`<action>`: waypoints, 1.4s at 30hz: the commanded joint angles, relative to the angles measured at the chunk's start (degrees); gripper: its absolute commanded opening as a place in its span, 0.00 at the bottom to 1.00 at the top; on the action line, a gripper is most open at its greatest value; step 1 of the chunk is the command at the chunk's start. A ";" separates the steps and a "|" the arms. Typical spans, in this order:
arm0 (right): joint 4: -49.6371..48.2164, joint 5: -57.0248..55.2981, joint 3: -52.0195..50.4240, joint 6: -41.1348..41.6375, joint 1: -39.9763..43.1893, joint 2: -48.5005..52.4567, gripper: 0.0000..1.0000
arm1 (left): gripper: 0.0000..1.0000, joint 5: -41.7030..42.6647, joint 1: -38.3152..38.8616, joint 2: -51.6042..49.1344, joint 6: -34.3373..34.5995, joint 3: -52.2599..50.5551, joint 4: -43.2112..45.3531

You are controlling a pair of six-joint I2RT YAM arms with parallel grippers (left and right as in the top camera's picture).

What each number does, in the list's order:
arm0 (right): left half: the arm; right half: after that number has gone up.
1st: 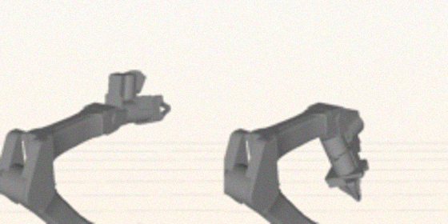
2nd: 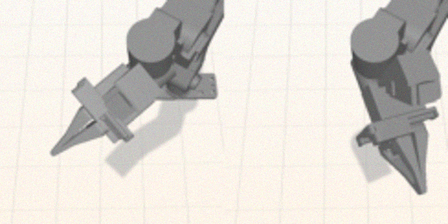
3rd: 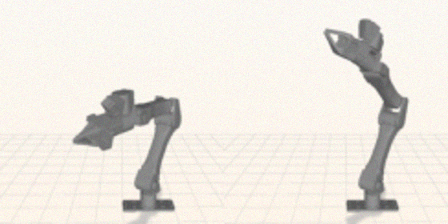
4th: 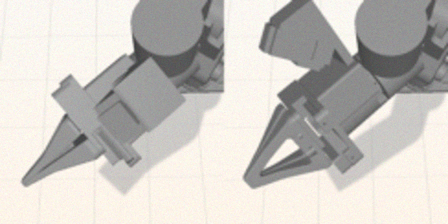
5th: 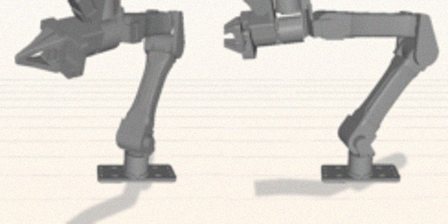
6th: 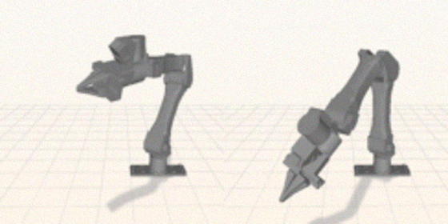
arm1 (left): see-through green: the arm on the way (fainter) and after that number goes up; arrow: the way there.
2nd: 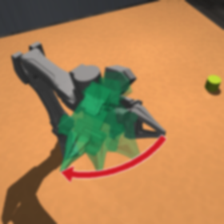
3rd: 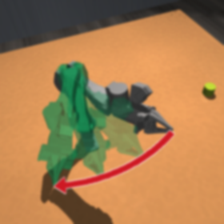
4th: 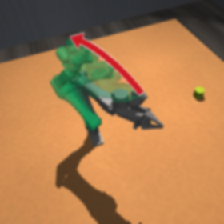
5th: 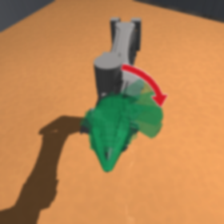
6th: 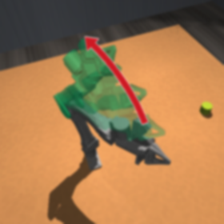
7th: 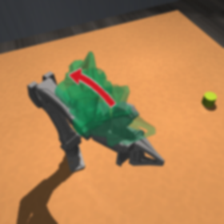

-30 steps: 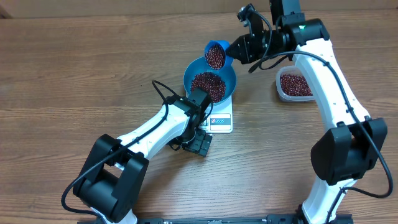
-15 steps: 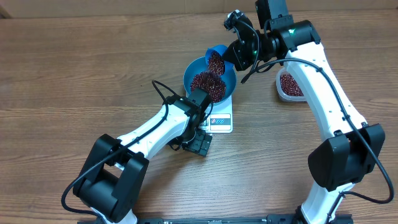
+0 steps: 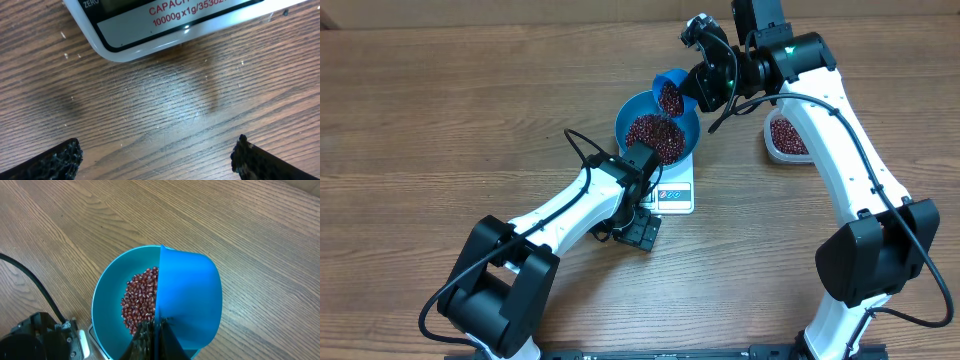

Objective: Scoop item into bowl and weigh 150g on scale
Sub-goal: 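Tip the scoop with the right gripper to pour beans into the bowl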

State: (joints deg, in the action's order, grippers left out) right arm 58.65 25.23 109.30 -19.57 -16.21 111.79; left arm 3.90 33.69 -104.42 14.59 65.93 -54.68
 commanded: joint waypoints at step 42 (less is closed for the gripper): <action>0.15 0.52 2.21 -0.44 0.02 -2.93 0.04 | 0.99 -0.04 -0.02 -0.37 -1.88 0.59 2.08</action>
State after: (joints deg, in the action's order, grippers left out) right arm 59.05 25.28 109.30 -19.57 -16.21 111.70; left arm 3.88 33.69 -104.42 14.55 65.93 -53.10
